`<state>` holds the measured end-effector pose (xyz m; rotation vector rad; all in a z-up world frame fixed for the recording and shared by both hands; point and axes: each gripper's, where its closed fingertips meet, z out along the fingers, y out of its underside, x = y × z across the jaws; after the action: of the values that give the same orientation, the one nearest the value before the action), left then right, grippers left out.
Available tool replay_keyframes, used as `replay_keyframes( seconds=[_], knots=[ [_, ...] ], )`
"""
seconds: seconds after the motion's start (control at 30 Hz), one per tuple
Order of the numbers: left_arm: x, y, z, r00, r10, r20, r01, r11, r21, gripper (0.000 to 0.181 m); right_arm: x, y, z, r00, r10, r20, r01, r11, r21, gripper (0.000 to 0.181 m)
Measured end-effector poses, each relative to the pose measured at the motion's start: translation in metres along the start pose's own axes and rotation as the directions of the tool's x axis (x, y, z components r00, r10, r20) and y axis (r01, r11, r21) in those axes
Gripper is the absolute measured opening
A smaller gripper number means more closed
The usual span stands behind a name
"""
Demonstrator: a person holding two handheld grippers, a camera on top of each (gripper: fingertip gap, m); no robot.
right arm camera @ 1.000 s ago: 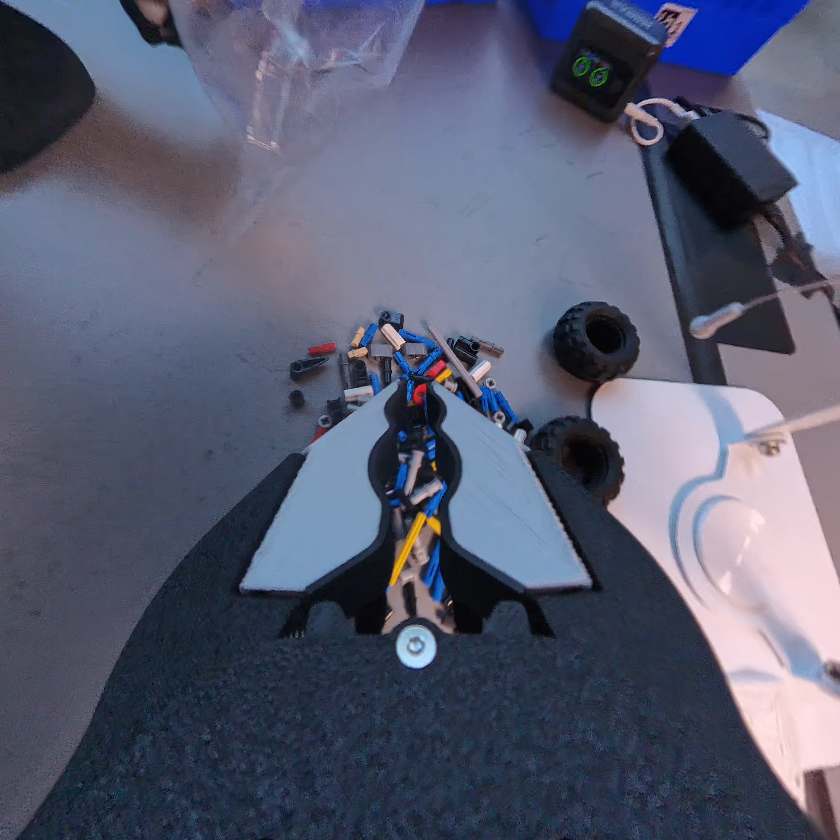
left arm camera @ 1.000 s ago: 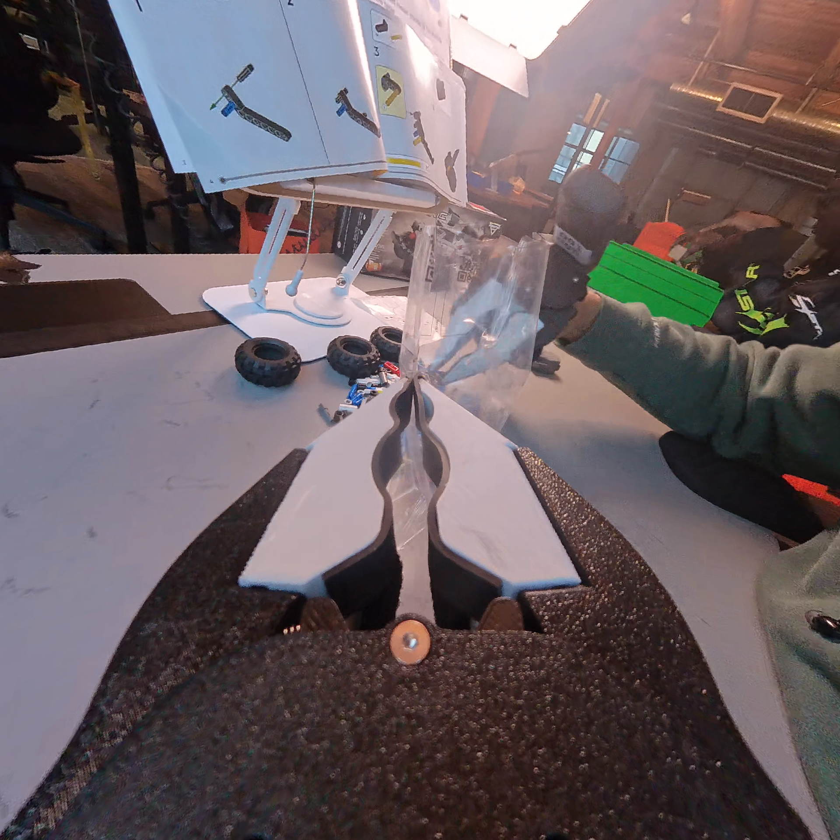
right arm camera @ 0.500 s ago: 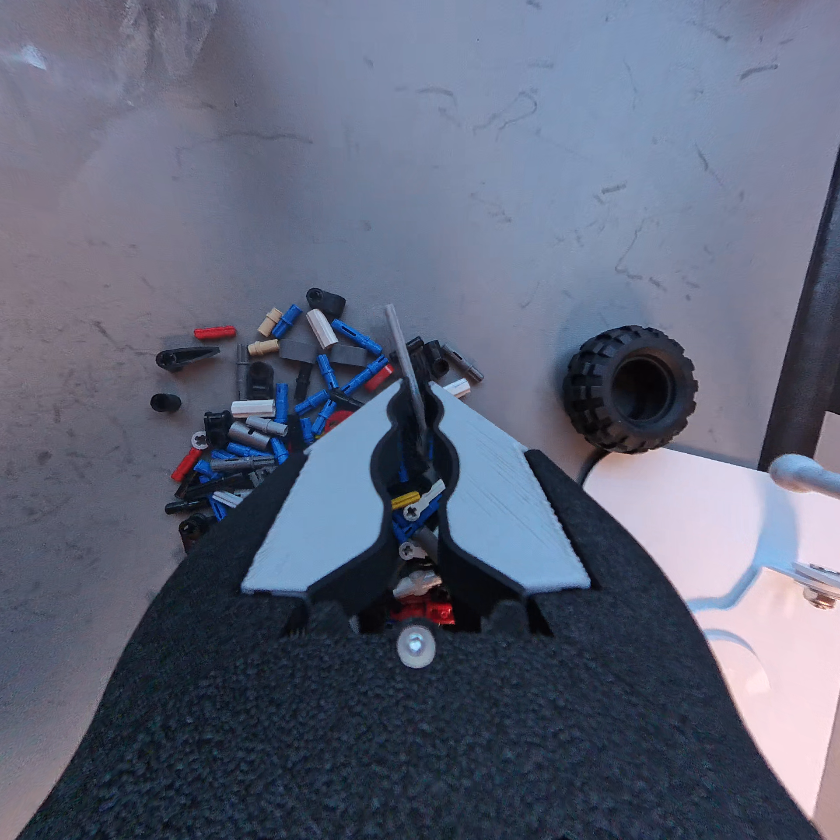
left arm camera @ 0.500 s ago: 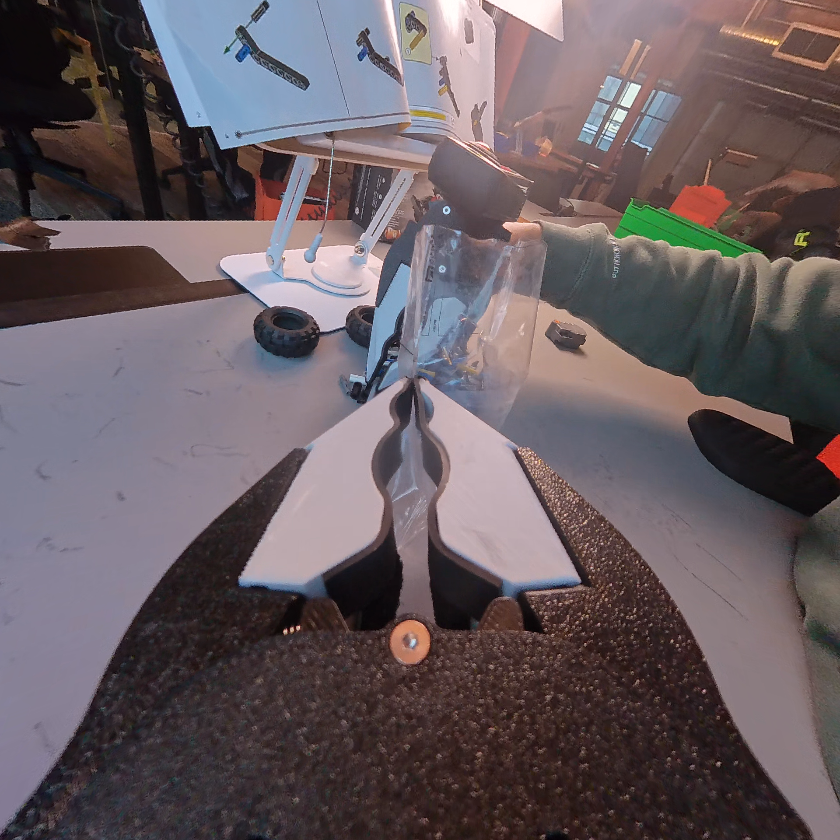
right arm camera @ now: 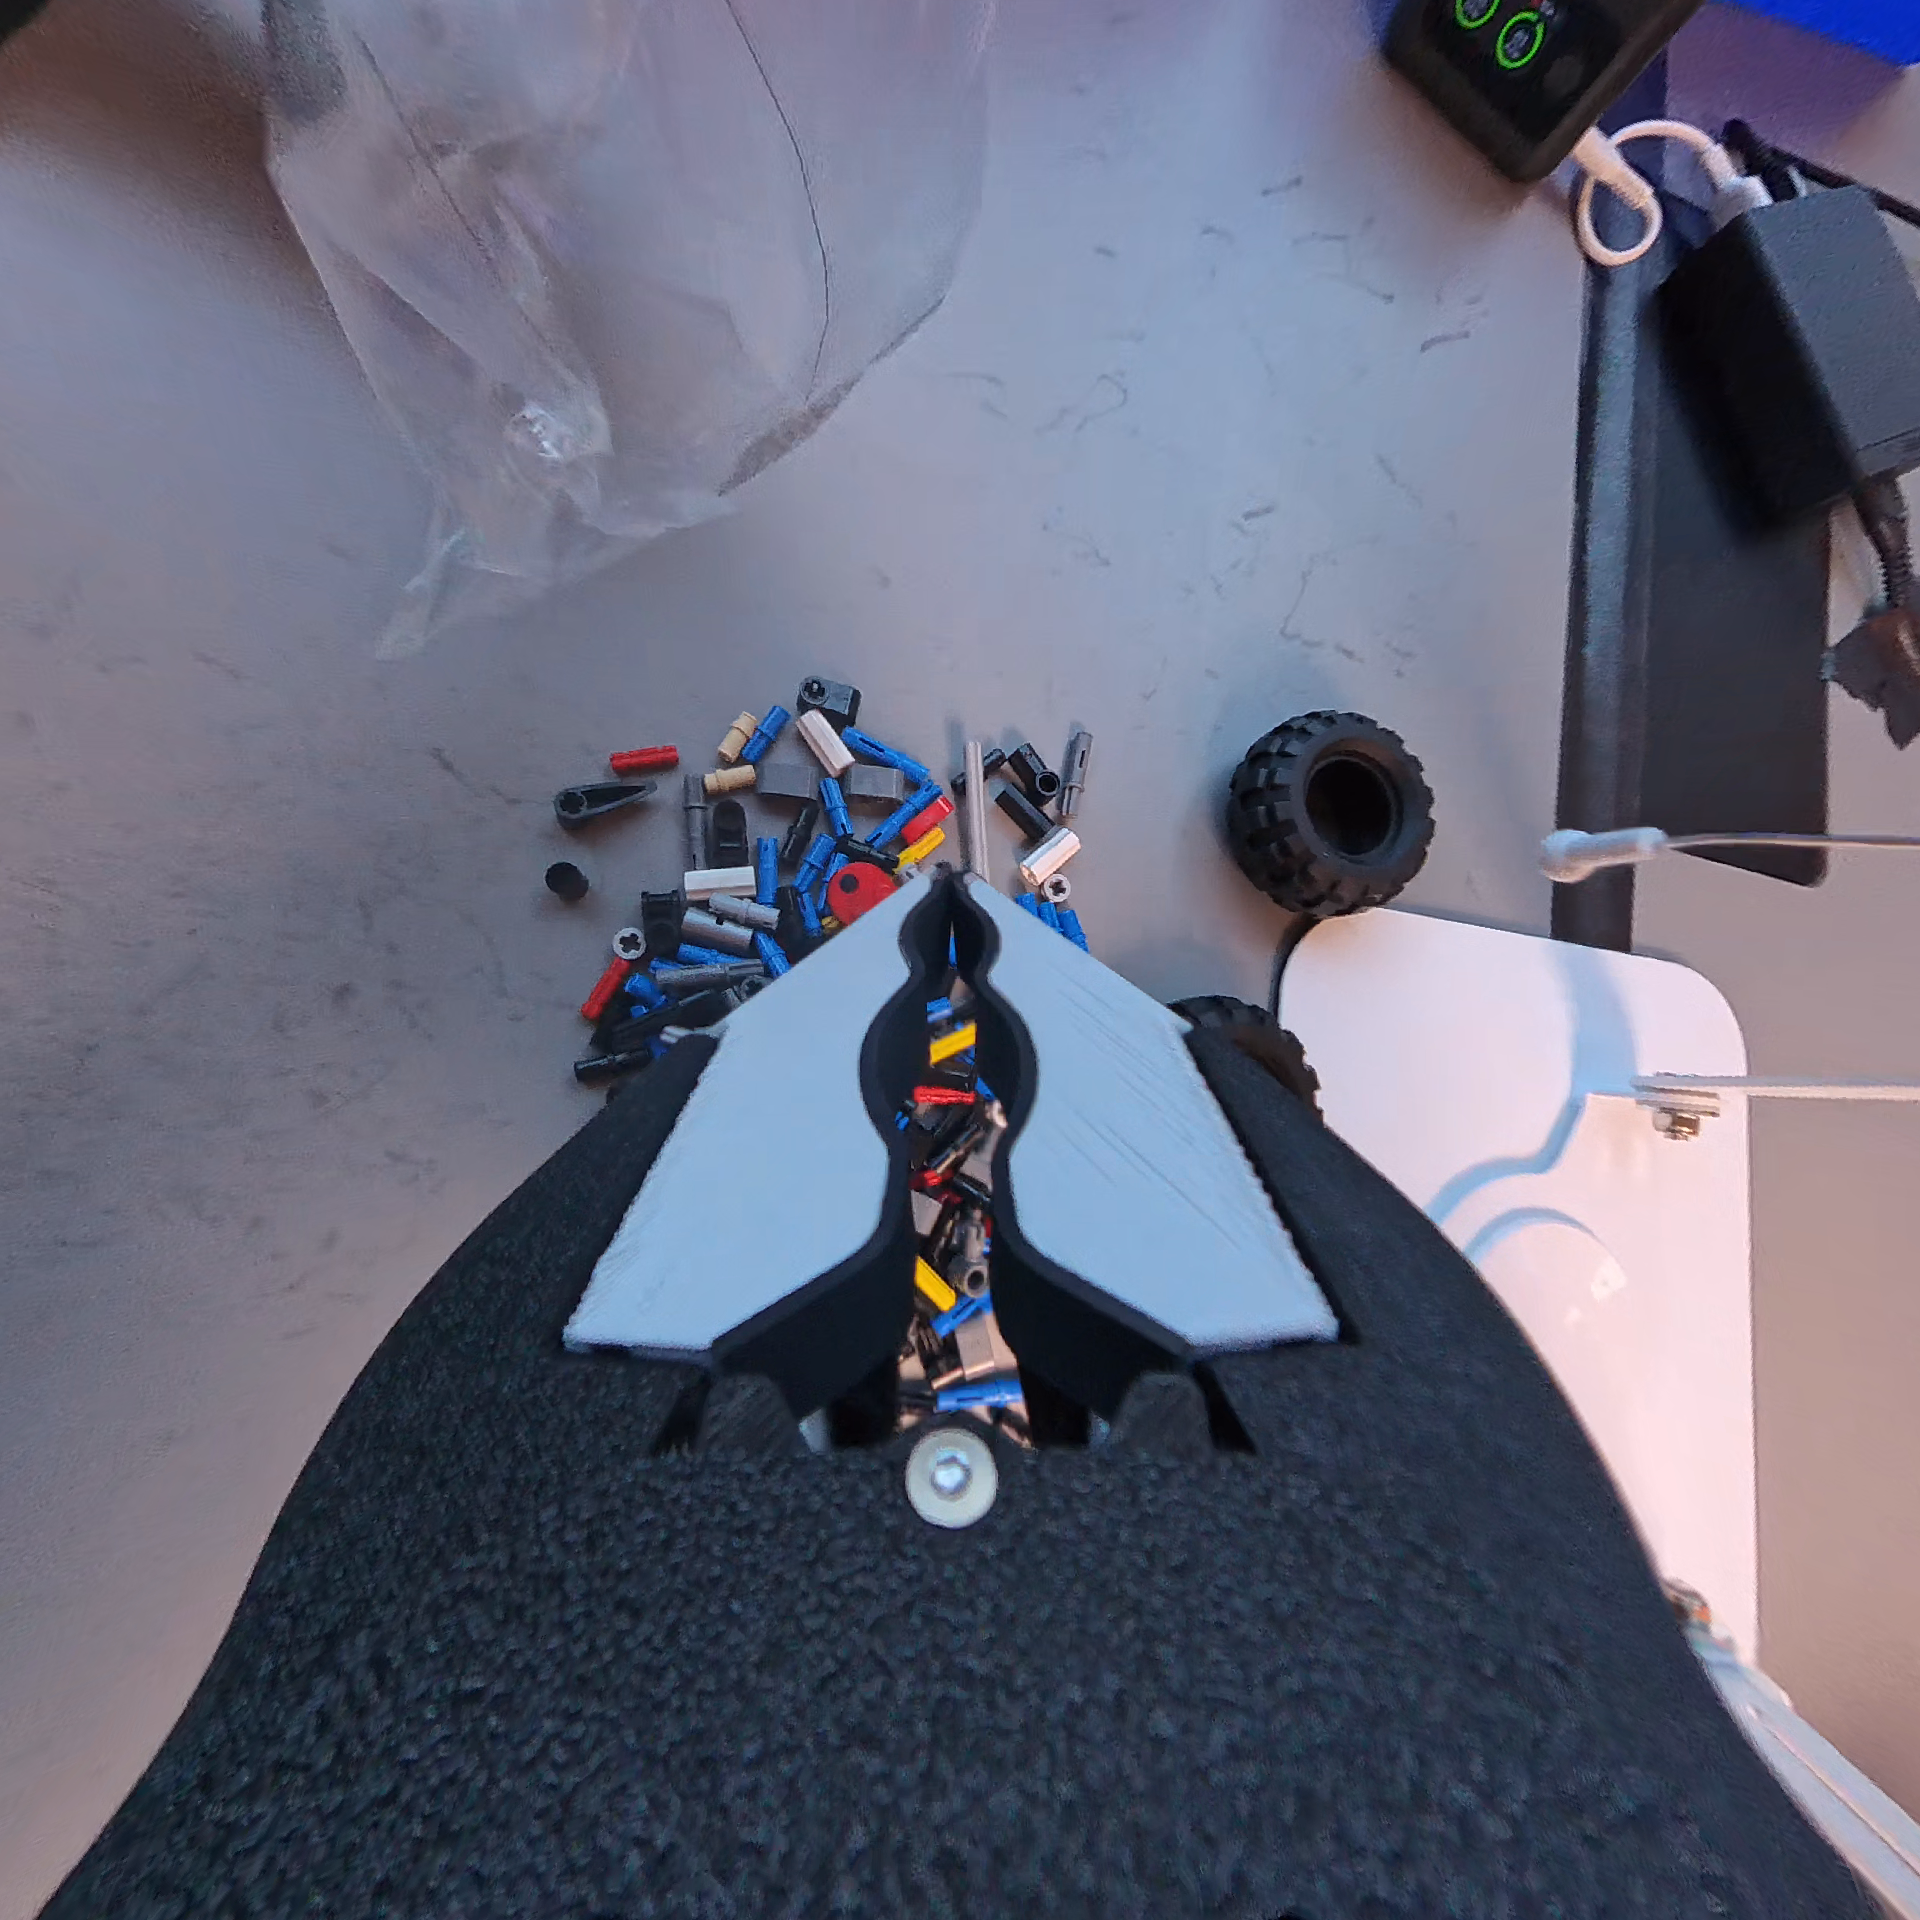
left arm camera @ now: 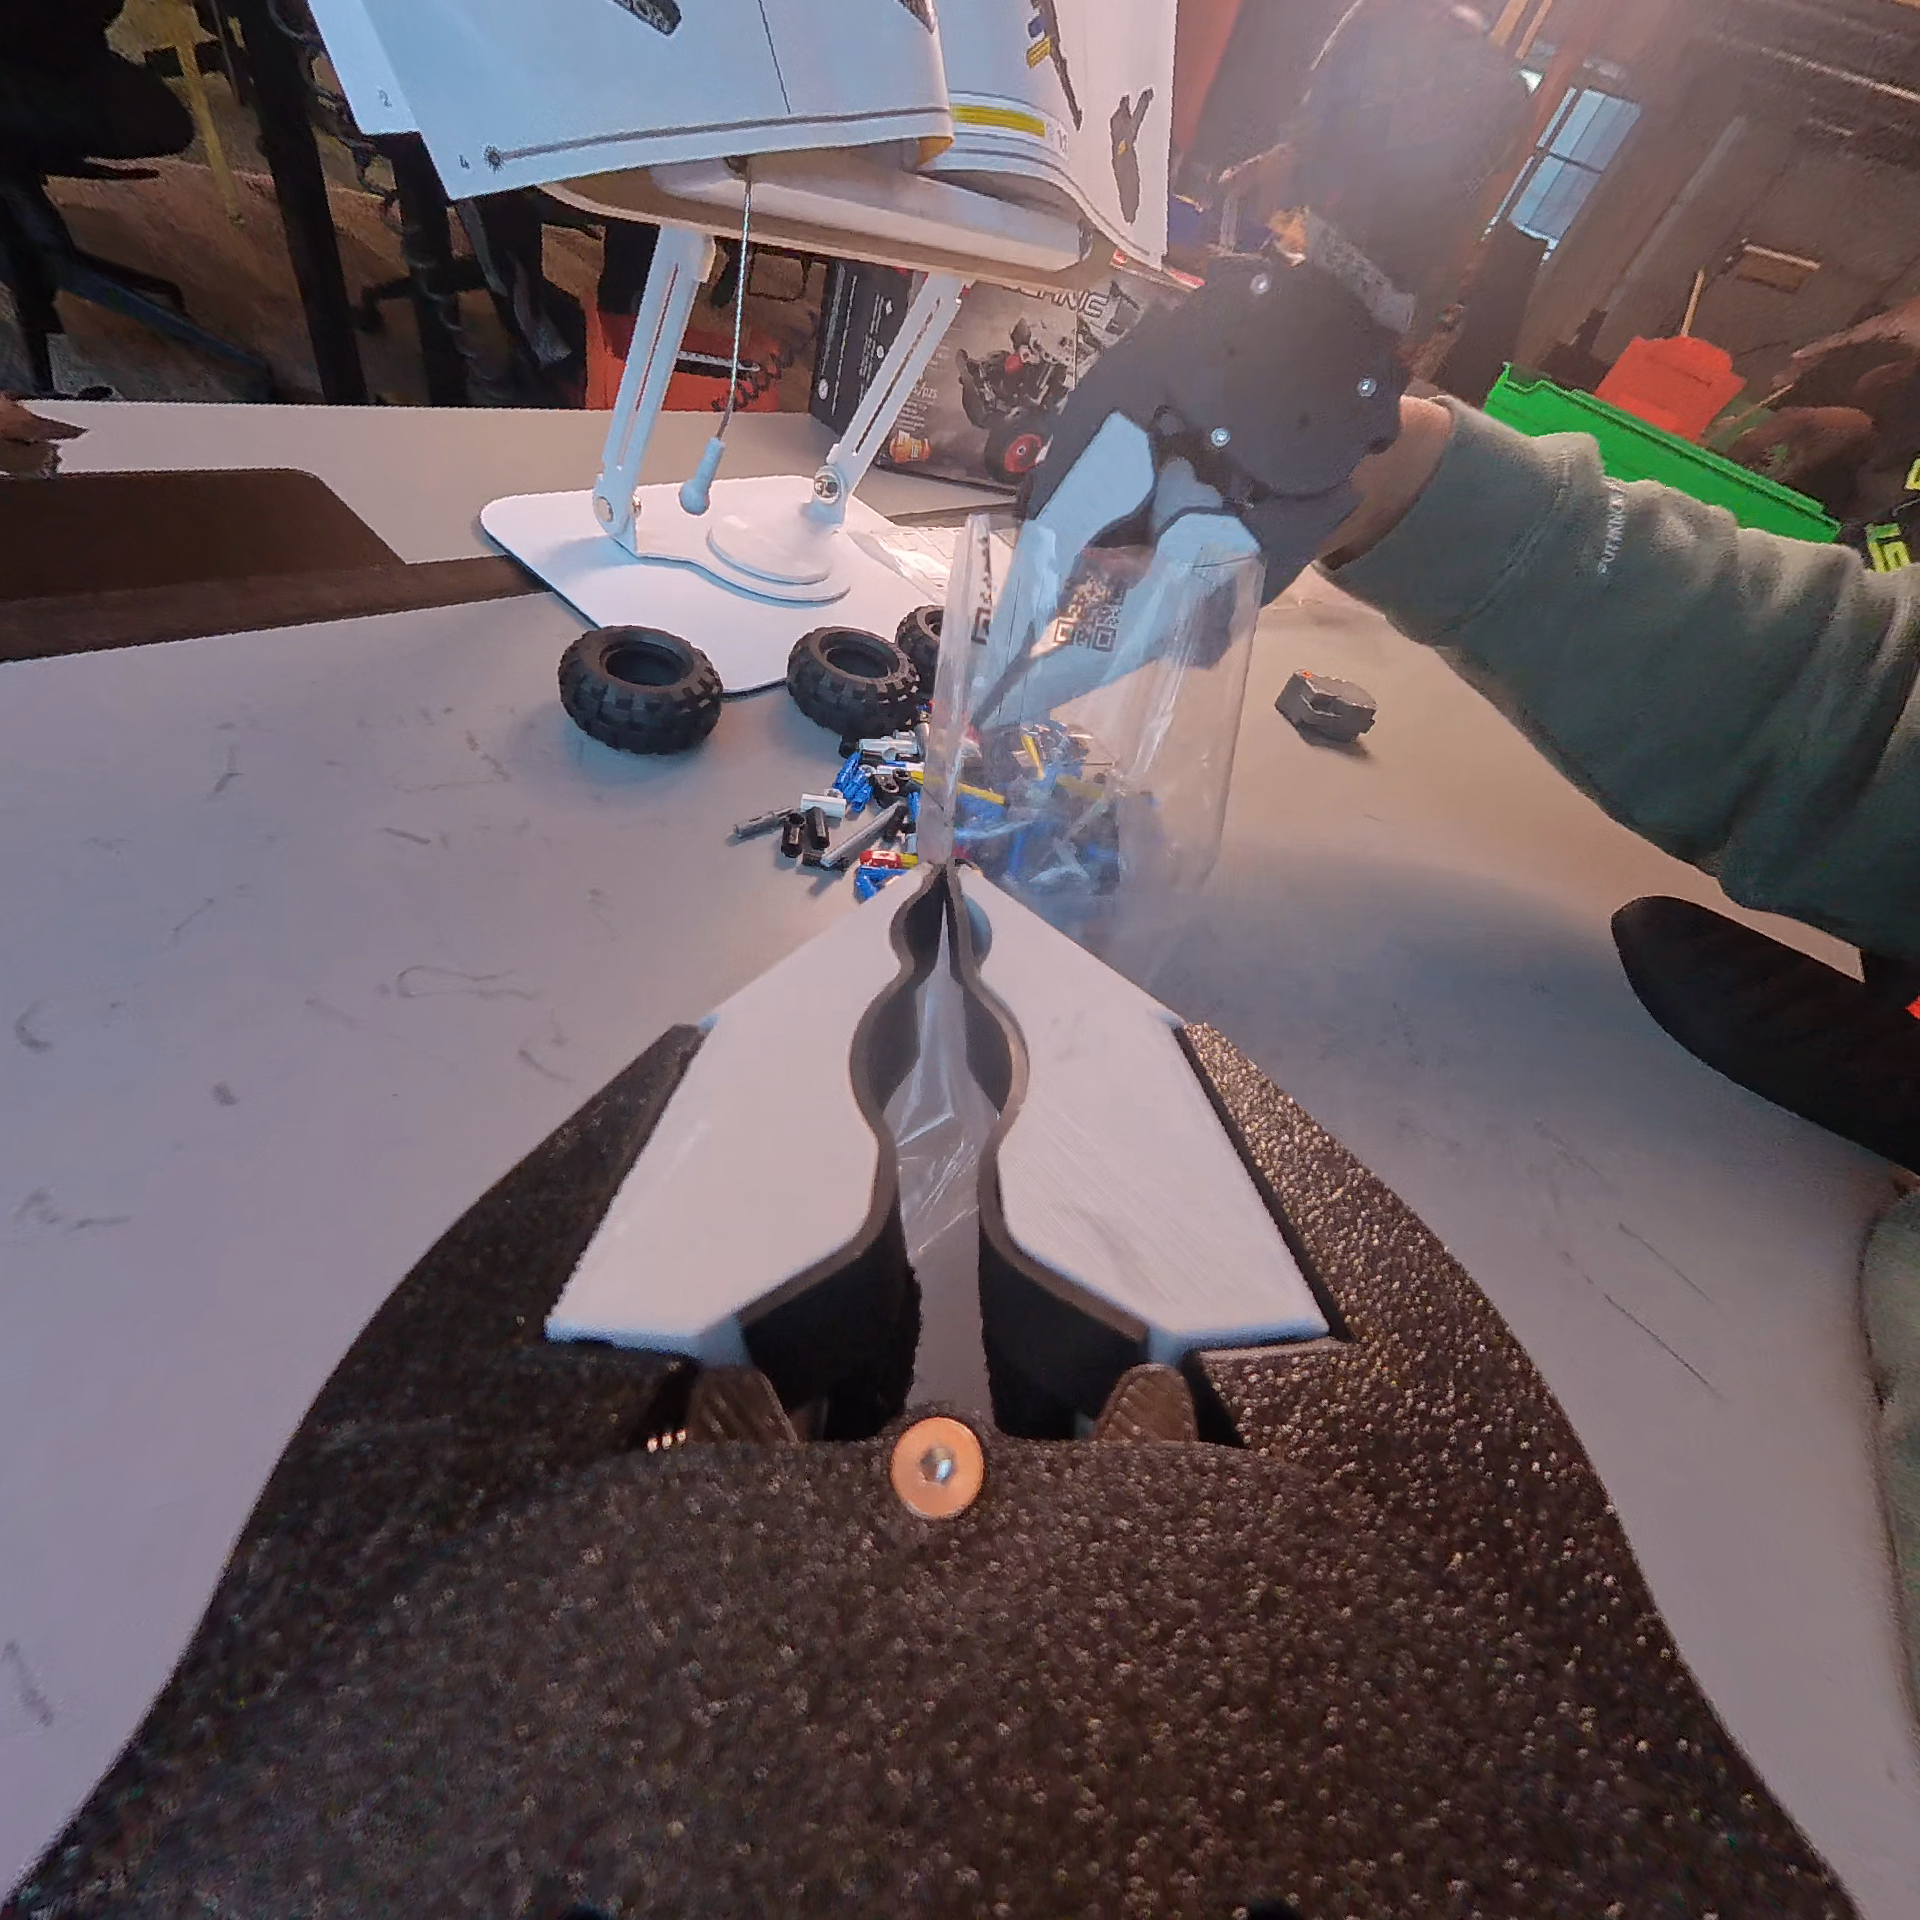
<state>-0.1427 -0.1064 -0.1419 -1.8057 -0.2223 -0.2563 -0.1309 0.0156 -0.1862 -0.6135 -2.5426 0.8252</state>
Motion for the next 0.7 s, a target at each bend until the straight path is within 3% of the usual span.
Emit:
replay_keyframes(
  seconds=[0.13, 0.3, 0.5, 0.63, 0.7],
  knots=[
    [-0.004, -0.002, -0.001, 1.000, -0.001, 0.021, 0.001, 1.000, 0.008, 0.000, 0.012, 0.004, 0.007, 0.999, 0.018, -0.048, -0.020, 0.999, -0.045, 0.000],
    [-0.010, -0.005, -0.006, 0.999, -0.013, 0.047, 0.012, 1.000, 0.029, 0.000, 0.009, 0.011, 0.042, 0.998, 0.056, 0.042, -0.052, 0.993, -0.105, 0.006],
    [-0.010, -0.005, -0.005, 0.999, -0.008, 0.044, 0.007, 1.000, 0.024, 0.000, 0.011, 0.023, 0.056, 0.995, 0.064, 0.071, -0.049, 0.979, -0.199, 0.007],
    [-0.007, 0.000, -0.002, 0.999, -0.014, 0.032, 0.014, 1.000, 0.002, 0.000, 0.011, 0.023, 0.051, 0.999, 0.016, 0.034, -0.010, 0.981, -0.193, 0.002],
    [-0.004, 0.002, 0.000, 1.000, -0.022, 0.019, 0.022, 1.000, -0.009, 0.000, 0.012, 0.011, 0.036, 0.998, 0.056, -0.001, -0.056, 0.993, -0.101, 0.002]
  ],
)
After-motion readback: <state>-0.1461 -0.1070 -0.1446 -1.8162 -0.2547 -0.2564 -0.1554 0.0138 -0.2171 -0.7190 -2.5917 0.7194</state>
